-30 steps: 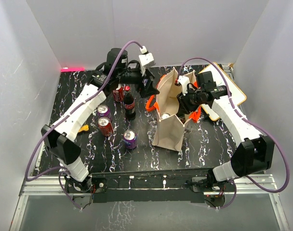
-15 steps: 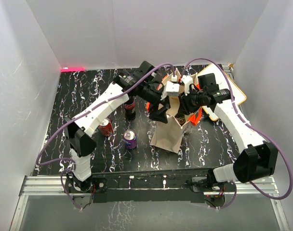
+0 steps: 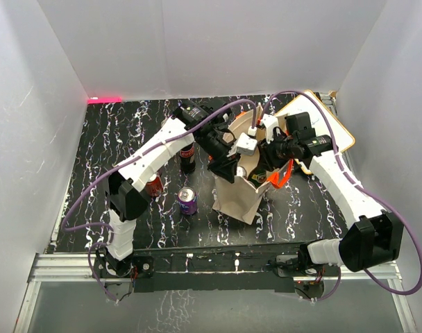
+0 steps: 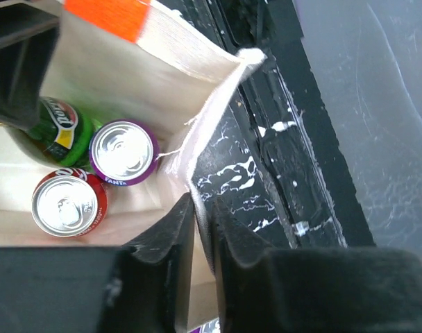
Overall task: Place the beverage into the canvas bag
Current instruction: Place the drink in the canvas bag.
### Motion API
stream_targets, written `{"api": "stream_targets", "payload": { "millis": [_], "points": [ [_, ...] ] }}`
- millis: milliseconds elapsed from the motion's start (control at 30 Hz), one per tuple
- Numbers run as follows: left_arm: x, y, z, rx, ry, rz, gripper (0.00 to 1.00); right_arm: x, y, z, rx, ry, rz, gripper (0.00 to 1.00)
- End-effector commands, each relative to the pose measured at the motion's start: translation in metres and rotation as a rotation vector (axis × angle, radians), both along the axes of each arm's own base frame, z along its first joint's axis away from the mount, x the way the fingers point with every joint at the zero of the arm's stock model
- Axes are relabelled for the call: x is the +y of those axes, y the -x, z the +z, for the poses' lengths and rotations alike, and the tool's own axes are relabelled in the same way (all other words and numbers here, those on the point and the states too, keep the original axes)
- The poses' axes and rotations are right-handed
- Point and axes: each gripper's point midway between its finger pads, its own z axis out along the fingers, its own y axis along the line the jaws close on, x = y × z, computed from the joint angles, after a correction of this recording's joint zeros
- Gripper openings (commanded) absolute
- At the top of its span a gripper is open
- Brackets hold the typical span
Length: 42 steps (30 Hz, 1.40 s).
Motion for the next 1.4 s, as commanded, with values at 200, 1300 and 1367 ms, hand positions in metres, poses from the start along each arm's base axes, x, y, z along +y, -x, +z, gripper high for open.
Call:
{"api": "stream_targets", "payload": {
  "millis": [200,1300,1367],
  "points": [
    [0.025,0.027,0.017,-0.078,0.043,-0.144,0.00,-0.023,-0.042,0.006,-0.165,0.114,-0.126,0.08],
    [0.029,0.062,-0.066,-0.033,0.079,-0.439,0.02,0.004,0.031,-0.026,-0.124,-0.011,0.328,0.08],
    [0.028,0.062,-0.068,-0.034,0.091,-0.449,0.03,0.004,0.035,-0.022,-0.125,-0.005,0.360,0.08]
  ]
}}
